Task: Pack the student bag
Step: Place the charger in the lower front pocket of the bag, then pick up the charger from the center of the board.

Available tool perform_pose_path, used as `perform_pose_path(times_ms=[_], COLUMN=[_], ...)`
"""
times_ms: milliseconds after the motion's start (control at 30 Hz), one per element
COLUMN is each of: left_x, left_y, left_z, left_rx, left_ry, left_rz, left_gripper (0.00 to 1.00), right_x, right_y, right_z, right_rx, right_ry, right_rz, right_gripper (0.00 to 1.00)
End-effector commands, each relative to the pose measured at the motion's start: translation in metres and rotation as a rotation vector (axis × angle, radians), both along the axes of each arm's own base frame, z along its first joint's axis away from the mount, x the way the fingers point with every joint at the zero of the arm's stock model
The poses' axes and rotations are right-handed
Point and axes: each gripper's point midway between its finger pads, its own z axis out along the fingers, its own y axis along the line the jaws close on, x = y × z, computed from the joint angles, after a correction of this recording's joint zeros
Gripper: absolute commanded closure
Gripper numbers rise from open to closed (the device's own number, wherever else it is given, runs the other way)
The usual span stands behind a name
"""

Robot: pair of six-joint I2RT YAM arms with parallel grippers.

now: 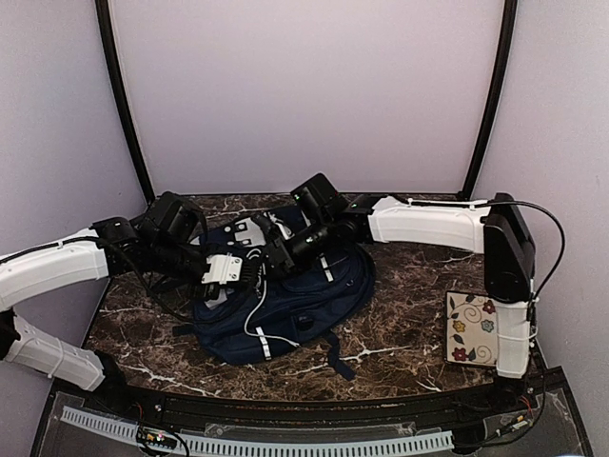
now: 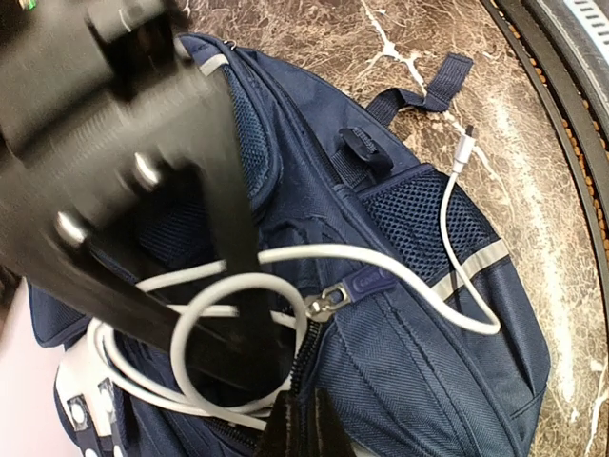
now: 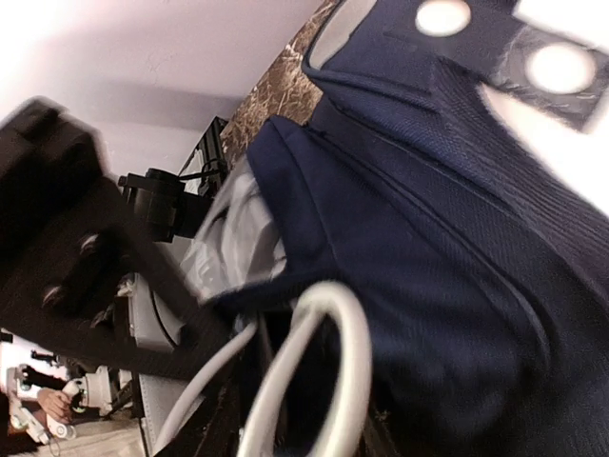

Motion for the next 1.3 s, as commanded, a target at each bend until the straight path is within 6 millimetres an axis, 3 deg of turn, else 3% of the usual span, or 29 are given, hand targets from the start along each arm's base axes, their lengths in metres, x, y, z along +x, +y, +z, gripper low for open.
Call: perform_pose_path(times_ms=[0,167,267,433,600,767,900,967,1100,1267], left_x=[-0.008,-0.005,-0.003,-0.007,-0.008,-0.007,-0.007,-0.008,-0.006,-0.006], left_y=[-0.005,-0.007,-0.012,-0.018,-0.02,-0.022,-0.021,-0.021,-0.02,-0.021], left_z=[0.011,0.008,0.011,0.017,0.023,0.024,0.025,0.025,0.023,0.023], left_rx=[-0.089,-0.099,-0.135,-0.193,-0.222,-0.208,-0.21,-0.211,-0.203,-0.205], left_ry=[0.024,0.036,0.041,0.055,0.043,0.048,0.05,0.048,0.048,0.05], left_rz=[0.013,0.037,0.039,0.028,0.015,0.011,0.012,0.012,0.019,0.021], left_gripper=[1.0,1.0,1.0,1.0,1.0,1.0,1.0,1.0,1.0,1.0], right_x=[0.026,0.023,0.005,-0.055,-0.102,-0.104,-0.098,-0.098,-0.102,-0.107], right_y=[-0.034,-0.06,-0.074,-0.083,-0.066,-0.053,-0.059,-0.059,-0.055,-0.061], right_z=[0.021,0.045,0.048,0.025,-0.011,-0.05,-0.066,-0.07,-0.07,-0.074], right_rx=[-0.057,-0.079,-0.066,0.067,0.195,0.101,0.063,0.058,0.071,0.049], right_ry=[-0.104,-0.183,-0.259,-0.411,-0.609,-0.758,-0.783,-0.779,-0.772,-0.761], right_rz=[-0.121,-0.183,-0.197,-0.134,-0.061,-0.068,-0.095,-0.093,-0.066,-0.038], right_gripper=[0.52,0.46,0.46,0.5,0.48,0.36,0.37,0.44,0.74,0.7])
